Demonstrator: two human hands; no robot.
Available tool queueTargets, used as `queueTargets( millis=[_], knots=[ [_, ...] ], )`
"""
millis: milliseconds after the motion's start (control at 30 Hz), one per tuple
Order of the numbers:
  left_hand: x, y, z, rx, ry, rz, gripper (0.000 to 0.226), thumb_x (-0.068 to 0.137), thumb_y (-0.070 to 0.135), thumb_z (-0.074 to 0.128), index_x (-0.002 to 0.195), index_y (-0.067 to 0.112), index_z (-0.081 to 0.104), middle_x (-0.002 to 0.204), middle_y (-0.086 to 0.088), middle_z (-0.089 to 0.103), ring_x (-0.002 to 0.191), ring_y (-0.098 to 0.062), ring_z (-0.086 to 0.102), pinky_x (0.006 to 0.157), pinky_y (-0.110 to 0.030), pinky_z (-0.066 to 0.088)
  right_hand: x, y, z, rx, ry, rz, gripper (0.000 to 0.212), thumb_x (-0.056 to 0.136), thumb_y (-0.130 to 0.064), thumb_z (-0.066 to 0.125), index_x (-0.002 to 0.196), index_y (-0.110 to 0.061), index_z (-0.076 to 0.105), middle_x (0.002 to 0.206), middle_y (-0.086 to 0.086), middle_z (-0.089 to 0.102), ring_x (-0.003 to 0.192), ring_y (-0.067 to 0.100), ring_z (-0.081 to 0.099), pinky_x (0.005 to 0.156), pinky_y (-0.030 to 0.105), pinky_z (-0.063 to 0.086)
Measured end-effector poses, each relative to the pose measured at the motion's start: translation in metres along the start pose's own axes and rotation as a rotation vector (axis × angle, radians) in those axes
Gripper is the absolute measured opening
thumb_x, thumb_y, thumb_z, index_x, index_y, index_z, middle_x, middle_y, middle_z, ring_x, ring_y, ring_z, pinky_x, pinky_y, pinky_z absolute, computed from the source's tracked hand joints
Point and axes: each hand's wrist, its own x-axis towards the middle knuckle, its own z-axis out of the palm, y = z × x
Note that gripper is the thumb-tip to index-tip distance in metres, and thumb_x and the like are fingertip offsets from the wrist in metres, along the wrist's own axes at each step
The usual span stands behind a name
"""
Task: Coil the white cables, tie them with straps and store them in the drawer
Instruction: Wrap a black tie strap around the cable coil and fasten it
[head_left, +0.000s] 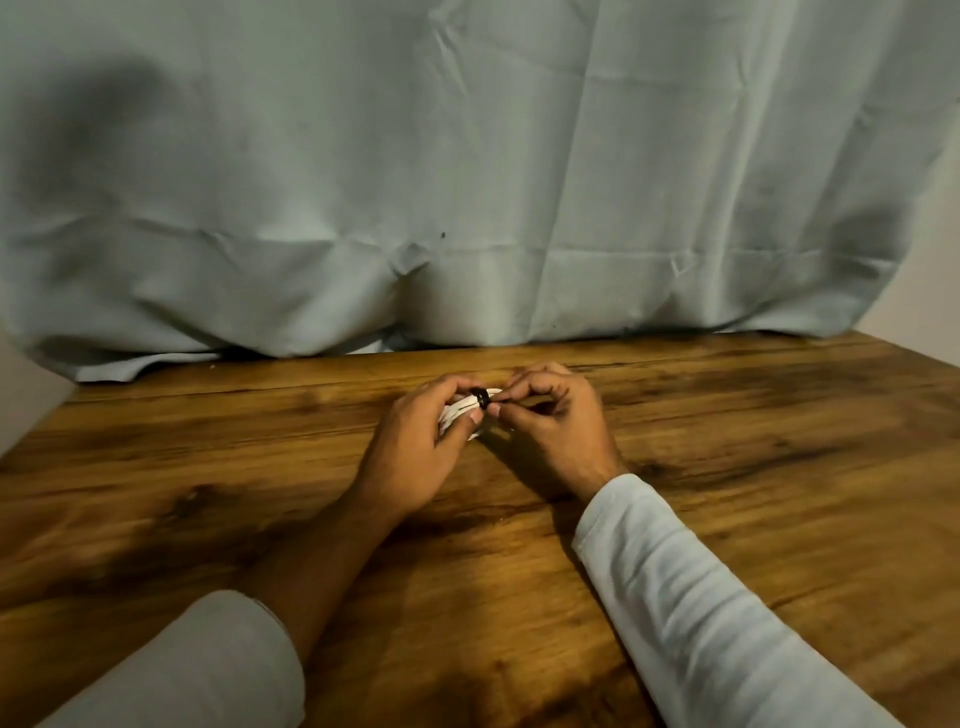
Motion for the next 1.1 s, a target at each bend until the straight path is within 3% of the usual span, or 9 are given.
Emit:
queueTargets(
  millis=[67, 200, 333, 433, 600, 867, 933, 1033, 1100],
  knots=[
    [0.001, 0.001, 0.0, -0.026, -0.018, -0.01, 0.027, 0.1, 0.026, 0.063, 0.127, 0.026, 0.068, 0.111, 0.016, 0.072, 0.104, 0.002, 0.065, 0.088, -0.026, 0.053, 0.001, -0.001, -0.001, -0.025, 0.016, 0.011, 0.019, 0.079, -0.006, 0.086, 0.075, -0.022, 0.076, 0.09, 0.002, 0.067, 0.086, 0.018, 0.067, 0.081, 0.038, 0.058],
    [0.002, -0.003, 0.001, -0.03, -0.024, -0.011, 0.033, 0.101, 0.028, 0.059, 0.134, 0.026, 0.066, 0.117, 0.012, 0.073, 0.109, -0.003, 0.066, 0.094, -0.031, 0.054, 0.002, 0.002, 0.0, -0.047, -0.028, 0.009, 0.01, 0.08, -0.01, 0.083, 0.077, -0.017, 0.077, 0.084, 0.0, 0.072, 0.081, 0.024, 0.07, 0.079, 0.051, 0.058],
    [0.002, -0.001, 0.001, -0.026, 0.007, 0.007, 0.034, 0.103, 0.021, 0.058, 0.136, 0.026, 0.064, 0.116, 0.012, 0.072, 0.108, -0.002, 0.066, 0.09, -0.022, 0.051, 0.001, 0.002, 0.002, -0.078, -0.087, 0.011, 0.009, 0.083, -0.014, 0.082, 0.078, -0.017, 0.076, 0.083, -0.003, 0.072, 0.081, 0.02, 0.07, 0.078, 0.051, 0.058],
    [0.003, -0.001, 0.002, -0.012, 0.021, 0.025, 0.032, 0.102, 0.017, 0.057, 0.132, 0.024, 0.067, 0.123, 0.011, 0.072, 0.113, -0.002, 0.065, 0.097, -0.027, 0.052, 0.0, 0.0, 0.002, -0.092, -0.124, 0.016, 0.009, 0.084, -0.015, 0.081, 0.078, -0.017, 0.075, 0.083, -0.003, 0.072, 0.08, 0.02, 0.07, 0.077, 0.051, 0.058],
    [0.003, -0.003, 0.005, 0.013, 0.014, 0.0, 0.032, 0.1, 0.027, 0.053, 0.129, 0.026, 0.067, 0.12, 0.012, 0.072, 0.11, -0.005, 0.067, 0.093, -0.037, 0.055, 0.002, 0.002, 0.001, -0.085, -0.168, 0.029, 0.01, 0.079, -0.025, 0.079, 0.079, -0.016, 0.074, 0.082, 0.001, 0.075, 0.08, 0.026, 0.072, 0.077, 0.053, 0.058],
    [0.004, -0.004, 0.004, 0.007, -0.011, -0.032, 0.022, 0.103, 0.024, 0.053, 0.12, 0.029, 0.065, 0.109, 0.01, 0.073, 0.098, -0.008, 0.067, 0.083, -0.037, 0.056, 0.001, -0.001, 0.002, 0.041, -0.235, 0.095, 0.011, 0.078, -0.025, 0.081, 0.078, -0.015, 0.076, 0.08, 0.006, 0.076, 0.078, 0.027, 0.071, 0.08, 0.057, 0.059],
    [0.005, -0.004, 0.002, 0.033, -0.001, -0.044, 0.019, 0.103, 0.022, 0.055, 0.117, 0.028, 0.066, 0.105, 0.009, 0.073, 0.094, -0.008, 0.067, 0.08, -0.032, 0.053, -0.001, -0.001, 0.003, 0.184, -0.214, 0.164, 0.008, 0.085, -0.014, 0.079, 0.078, -0.017, 0.078, 0.081, 0.007, 0.077, 0.08, 0.024, 0.072, 0.081, 0.05, 0.061],
    [0.004, -0.008, -0.002, 0.028, 0.018, -0.052, 0.019, 0.1, 0.019, 0.059, 0.116, 0.027, 0.068, 0.106, 0.01, 0.073, 0.097, -0.006, 0.067, 0.081, -0.028, 0.052, -0.006, -0.005, 0.003, 0.273, -0.191, 0.164, 0.019, 0.093, 0.001, 0.07, 0.086, -0.014, 0.08, 0.083, 0.001, 0.078, 0.078, 0.008, 0.07, 0.074, 0.025, 0.054],
    [0.004, -0.01, -0.004, 0.003, 0.024, -0.052, 0.021, 0.098, 0.016, 0.063, 0.115, 0.028, 0.069, 0.108, 0.012, 0.074, 0.1, -0.004, 0.067, 0.085, -0.028, 0.053, -0.008, -0.007, 0.006, 0.314, -0.192, 0.168, 0.015, 0.094, 0.004, 0.067, 0.095, -0.006, 0.079, 0.089, 0.005, 0.079, 0.082, 0.009, 0.071, 0.075, 0.022, 0.056]
  ],
)
